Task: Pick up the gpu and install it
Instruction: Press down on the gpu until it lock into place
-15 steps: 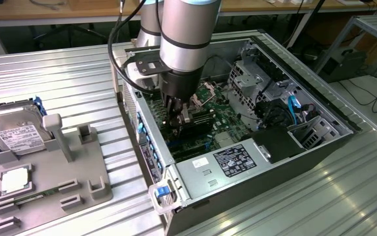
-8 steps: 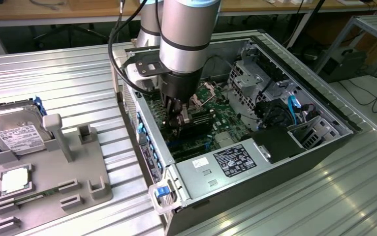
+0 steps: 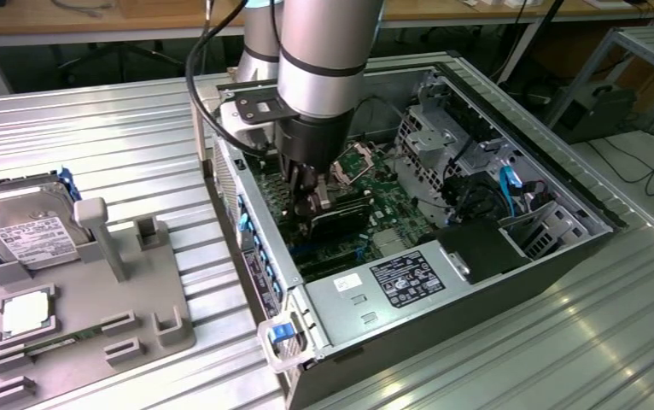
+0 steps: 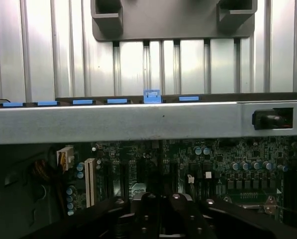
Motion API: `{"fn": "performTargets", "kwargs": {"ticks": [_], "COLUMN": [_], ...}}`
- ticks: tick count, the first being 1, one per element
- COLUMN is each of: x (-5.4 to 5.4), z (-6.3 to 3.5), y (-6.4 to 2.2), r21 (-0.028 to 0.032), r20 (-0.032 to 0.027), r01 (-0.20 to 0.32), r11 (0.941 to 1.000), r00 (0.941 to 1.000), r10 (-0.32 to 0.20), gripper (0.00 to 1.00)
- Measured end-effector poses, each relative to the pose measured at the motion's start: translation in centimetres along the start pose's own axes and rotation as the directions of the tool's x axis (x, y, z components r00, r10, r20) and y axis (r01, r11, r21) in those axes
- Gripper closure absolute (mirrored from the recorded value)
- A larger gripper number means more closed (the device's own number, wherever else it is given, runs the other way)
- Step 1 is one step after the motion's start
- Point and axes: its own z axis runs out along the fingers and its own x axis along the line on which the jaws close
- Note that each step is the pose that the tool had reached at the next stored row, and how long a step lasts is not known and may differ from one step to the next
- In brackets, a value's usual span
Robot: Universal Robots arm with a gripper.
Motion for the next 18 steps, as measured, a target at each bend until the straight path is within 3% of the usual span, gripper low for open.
{"fn": "performTargets", "kwargs": {"ticks": [2,5,9,13,18], "x": [-0.1,-0.3,-0.5,-0.9,-1.5], "z": [-0.64,-1.20,-1.37,-1.37,-1.40], "y": [0.01,0.02,0.09,0.57,1.01], "r21": [0.0003,0.0004,0.0006,0.0008,0.0011], "r20": [-0.0090,-0.0156,-0.0262,-0.0312,-0.0491], "r01": [0.000,0.000,0.000,0.000,-0.001], "r11": [1.0000,1.0000,1.0000,1.0000,1.0000], "r00": [1.0000,0.9999,0.9997,0.9995,0.9988], "r10": [0.000,0.000,0.000,0.001,0.001], "gripper": [0.89,0.89,0.89,0.89,0.89]}}
